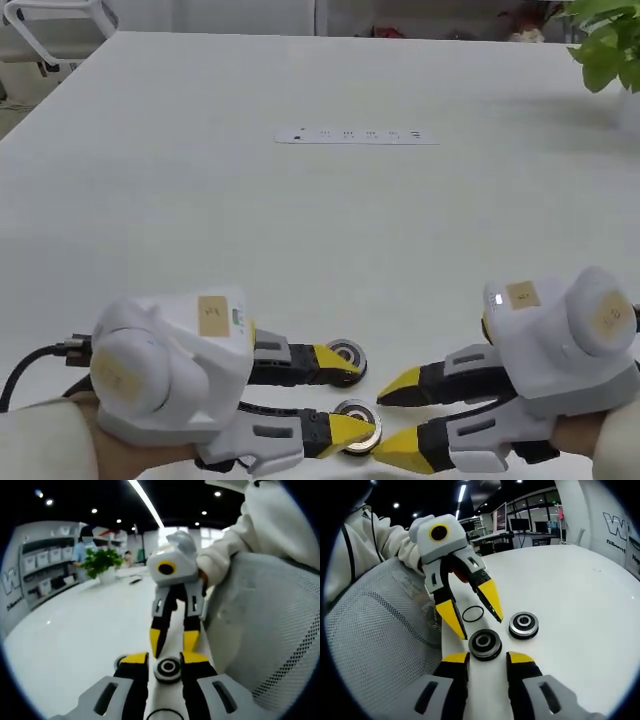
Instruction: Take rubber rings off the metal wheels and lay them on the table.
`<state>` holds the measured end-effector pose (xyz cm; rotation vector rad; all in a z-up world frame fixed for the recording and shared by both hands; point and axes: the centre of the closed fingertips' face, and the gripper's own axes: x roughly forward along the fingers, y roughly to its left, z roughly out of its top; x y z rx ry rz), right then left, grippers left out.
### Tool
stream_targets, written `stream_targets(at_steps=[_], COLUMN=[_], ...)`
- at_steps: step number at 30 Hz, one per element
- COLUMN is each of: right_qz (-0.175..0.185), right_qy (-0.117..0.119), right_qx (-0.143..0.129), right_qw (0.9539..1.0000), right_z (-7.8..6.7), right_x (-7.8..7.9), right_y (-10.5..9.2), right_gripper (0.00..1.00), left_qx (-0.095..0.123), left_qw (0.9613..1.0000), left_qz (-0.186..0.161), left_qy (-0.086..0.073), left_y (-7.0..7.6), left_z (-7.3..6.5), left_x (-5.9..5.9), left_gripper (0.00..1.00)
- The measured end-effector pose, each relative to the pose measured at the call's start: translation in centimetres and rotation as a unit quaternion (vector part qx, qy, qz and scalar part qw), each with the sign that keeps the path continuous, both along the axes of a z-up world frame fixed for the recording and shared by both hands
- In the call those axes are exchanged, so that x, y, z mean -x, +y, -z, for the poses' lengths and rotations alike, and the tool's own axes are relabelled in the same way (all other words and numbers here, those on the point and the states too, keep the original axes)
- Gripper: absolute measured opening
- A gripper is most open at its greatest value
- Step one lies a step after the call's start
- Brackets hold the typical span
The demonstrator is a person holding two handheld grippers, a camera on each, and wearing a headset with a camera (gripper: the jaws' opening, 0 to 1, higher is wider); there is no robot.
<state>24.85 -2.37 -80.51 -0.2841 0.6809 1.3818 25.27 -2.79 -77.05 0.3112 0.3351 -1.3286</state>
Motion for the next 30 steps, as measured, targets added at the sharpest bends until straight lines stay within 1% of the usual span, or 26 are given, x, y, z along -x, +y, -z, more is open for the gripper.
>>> stream_targets(at_steps=[2,3,4,5,6,9,10,12,14,16,19,20,21,30], right_qz=[-0.004,-0.005,-0.006,-0.007,-0.009,-0.012,-0.012,-0.013,-0.015,-0.016,-0.017,-0.018,-0.019,-0.022], right_qy=[-0.002,-0.002,-0.002,-0.001,0.001,-0.004,-0.003,-0.004,-0.01,-0.011,-0.015,-0.016,-0.016,-0.017], right_qx=[0.002,0.002,0.003,0.004,0.005,0.006,0.006,0.007,0.007,0.01,0.01,0.01,0.01,0.009], right_qw=[1.0,1.0,1.0,1.0,0.9999,0.9999,0.9999,0.9999,0.9998,0.9998,0.9997,0.9997,0.9996,0.9996], right_z=[0.1,0.2,0.2,0.3,0.3,0.4,0.4,0.4,0.5,0.5,0.5,0.5,0.5,0.5], right_x=[0.1,0.1,0.1,0.2,0.3,0.3,0.2,0.2,0.1,0.2,0.1,0.1,0.2,0.3], right_y=[0.1,0.1,0.1,0.1,0.1,0.1,0.1,0.1,0.2,0.1,0.1,0.1,0.1,0.0], right_gripper=[0.25,0.25,0.24,0.24,0.22,0.2,0.21,0.2,0.2,0.19,0.19,0.19,0.18,0.16], left_qx=[-0.009,-0.011,-0.013,-0.012,-0.015,-0.023,-0.032,-0.033,-0.031,-0.041,-0.04,-0.044,-0.044,-0.037], left_qw=[1.0,0.9999,0.9999,0.9999,0.9998,0.9997,0.9994,0.9994,0.9995,0.9991,0.9992,0.999,0.999,0.9993], left_qz=[0.001,-0.001,-0.002,0.001,0.004,0.008,0.009,0.01,0.006,0.003,0.008,0.011,0.012,0.009], left_qy=[0.002,0.006,0.011,0.012,0.01,0.009,0.003,0.004,0.008,0.002,0.005,-0.004,-0.006,-0.006], left_y=[0.1,0.1,0.1,0.1,0.0,0.0,0.0,0.1,0.1,0.3,0.2,0.2,0.2,0.2], left_z=[0.6,0.8,1.0,1.1,1.3,1.6,1.8,1.9,1.9,2.1,2.2,2.2,2.2,2.2], left_x=[0.2,0.2,0.3,0.4,0.5,0.7,0.7,0.8,0.6,0.4,0.6,0.6,0.6,0.6], left_gripper=[0.25,0.25,0.25,0.24,0.23,0.22,0.21,0.21,0.2,0.17,0.15,0.15,0.15,0.15])
